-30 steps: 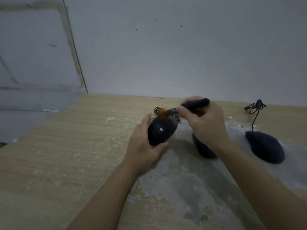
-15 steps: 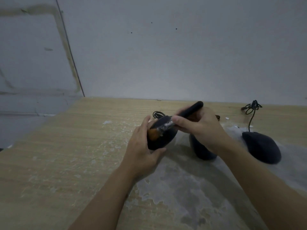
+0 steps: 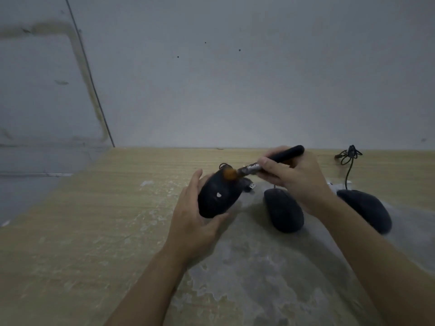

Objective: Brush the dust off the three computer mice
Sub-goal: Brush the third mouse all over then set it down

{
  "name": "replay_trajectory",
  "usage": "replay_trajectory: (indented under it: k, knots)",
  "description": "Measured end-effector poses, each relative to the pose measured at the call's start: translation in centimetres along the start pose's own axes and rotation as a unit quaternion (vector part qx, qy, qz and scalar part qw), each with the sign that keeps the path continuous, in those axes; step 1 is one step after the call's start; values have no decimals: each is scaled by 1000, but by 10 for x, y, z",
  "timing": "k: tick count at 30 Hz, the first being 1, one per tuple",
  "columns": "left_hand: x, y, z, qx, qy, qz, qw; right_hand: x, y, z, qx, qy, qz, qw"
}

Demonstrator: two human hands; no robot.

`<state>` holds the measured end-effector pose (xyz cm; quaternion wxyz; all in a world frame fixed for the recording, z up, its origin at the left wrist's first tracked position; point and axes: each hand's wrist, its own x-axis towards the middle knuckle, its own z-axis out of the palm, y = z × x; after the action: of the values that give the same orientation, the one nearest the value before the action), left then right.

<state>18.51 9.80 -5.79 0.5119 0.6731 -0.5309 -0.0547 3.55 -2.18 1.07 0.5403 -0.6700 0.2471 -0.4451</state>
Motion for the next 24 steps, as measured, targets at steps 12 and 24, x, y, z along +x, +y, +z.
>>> replay_trajectory:
  k: [12, 24]
  knots:
    - [1, -2, -1, -8, 11, 7, 1000, -4, -4, -8, -12, 34, 12, 999]
    - [2, -2, -3, -61, 28, -21, 998, -12, -7, -1, 138, -39, 127, 981]
